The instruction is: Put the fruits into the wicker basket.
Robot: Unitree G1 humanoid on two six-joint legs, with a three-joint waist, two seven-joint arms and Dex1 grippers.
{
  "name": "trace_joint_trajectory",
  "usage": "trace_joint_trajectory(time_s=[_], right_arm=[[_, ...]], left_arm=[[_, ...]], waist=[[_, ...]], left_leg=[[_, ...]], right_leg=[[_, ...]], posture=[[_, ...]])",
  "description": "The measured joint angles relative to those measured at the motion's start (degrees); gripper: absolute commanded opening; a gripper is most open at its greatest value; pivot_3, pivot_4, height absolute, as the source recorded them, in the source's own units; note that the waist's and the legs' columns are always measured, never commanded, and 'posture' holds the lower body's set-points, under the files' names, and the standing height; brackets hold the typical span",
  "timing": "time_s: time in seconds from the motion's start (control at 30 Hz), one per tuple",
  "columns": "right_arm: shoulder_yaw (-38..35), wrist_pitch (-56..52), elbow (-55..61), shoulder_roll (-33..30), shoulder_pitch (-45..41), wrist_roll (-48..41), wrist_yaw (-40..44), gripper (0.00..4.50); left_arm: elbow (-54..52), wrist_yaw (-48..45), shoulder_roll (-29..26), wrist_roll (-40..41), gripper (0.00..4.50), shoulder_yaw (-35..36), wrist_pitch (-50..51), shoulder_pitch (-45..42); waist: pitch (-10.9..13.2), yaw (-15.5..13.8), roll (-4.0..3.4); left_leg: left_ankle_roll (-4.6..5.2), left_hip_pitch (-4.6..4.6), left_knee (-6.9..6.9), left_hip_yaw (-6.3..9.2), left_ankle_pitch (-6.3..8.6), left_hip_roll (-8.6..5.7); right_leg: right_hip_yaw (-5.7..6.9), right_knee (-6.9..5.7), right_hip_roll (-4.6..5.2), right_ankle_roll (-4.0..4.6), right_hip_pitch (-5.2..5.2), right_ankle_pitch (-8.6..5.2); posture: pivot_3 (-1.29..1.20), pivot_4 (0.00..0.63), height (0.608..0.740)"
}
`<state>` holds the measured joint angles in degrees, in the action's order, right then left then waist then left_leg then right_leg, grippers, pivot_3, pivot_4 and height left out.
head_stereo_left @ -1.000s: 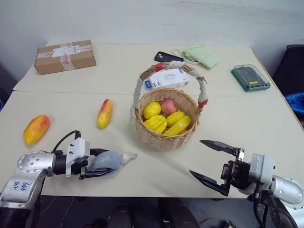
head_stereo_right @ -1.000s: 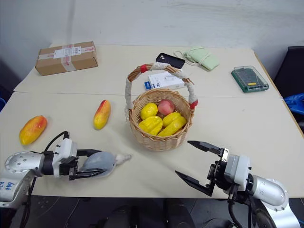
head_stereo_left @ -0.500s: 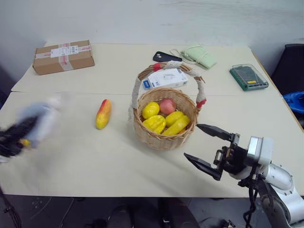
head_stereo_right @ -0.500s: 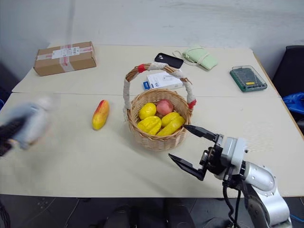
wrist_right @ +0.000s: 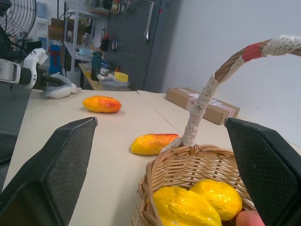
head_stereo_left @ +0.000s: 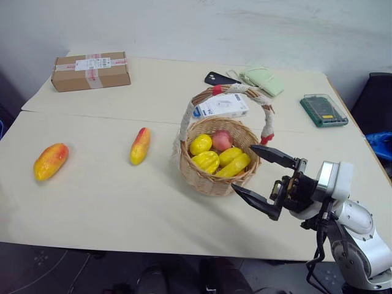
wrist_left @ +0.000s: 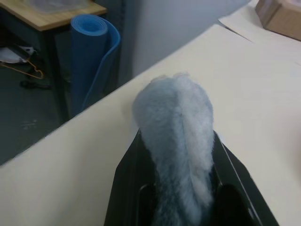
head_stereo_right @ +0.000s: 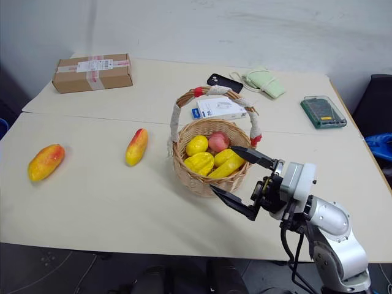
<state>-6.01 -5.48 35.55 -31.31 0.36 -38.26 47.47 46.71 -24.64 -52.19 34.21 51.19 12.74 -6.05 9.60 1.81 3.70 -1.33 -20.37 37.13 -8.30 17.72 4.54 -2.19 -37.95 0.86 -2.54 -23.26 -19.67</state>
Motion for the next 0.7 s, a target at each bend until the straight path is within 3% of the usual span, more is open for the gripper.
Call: trace_joint_trajectory(time_s=[0.3, 0.5, 0.6, 0.7], right_arm=[[-1.10, -0.89, -0.37, -0.06, -0.10, 0.08, 0.24, 4.50], [-1.16, -1.40, -1.01, -0.06, 0.12, -1.57, 2.13, 4.50], [-1.16, -1.63, -1.01, -0.06, 0.11, -1.96, 2.89, 4.50], [-1.13, -2.32, -0.99, -0.25, -0.21, -2.17, 3.14, 4.50]], left_arm=[[4.60, -1.11, -1.50, -0.54, 3.57, 0.01, -1.80, -2.25], [4.69, -6.51, -7.78, 1.33, 3.57, 4.16, -1.39, -1.77], [2.37, -14.30, -12.75, 0.93, 3.57, 2.66, -0.34, -0.33], [-1.47, -22.10, -17.92, -3.21, 4.43, -5.45, 0.46, 0.17]], waist=[[-0.05, 0.09, -0.04], [-0.05, 0.12, -0.05], [0.02, 0.11, -0.15], [0.12, -0.22, -0.33]], left_leg=[[0.08, 0.03, -0.04, -0.05, 0.05, 0.00], [0.08, 0.01, -0.04, -0.05, 0.05, 0.00], [0.09, 0.02, -0.06, -0.08, 0.06, -0.01], [0.12, 0.01, -0.04, -0.10, 0.07, -0.03]], right_leg=[[0.51, -0.08, 0.33, 0.02, -0.07, -0.01], [0.54, -0.05, 0.34, 0.03, -0.07, -0.02], [0.69, -0.05, 0.46, 0.06, -0.07, -0.03], [1.00, -0.03, 0.66, 0.14, -0.04, -0.08]], posture=[[0.00, 0.150, 0.740], [0.00, 0.150, 0.740], [0.00, 0.150, 0.740], [0.00, 0.150, 0.740]])
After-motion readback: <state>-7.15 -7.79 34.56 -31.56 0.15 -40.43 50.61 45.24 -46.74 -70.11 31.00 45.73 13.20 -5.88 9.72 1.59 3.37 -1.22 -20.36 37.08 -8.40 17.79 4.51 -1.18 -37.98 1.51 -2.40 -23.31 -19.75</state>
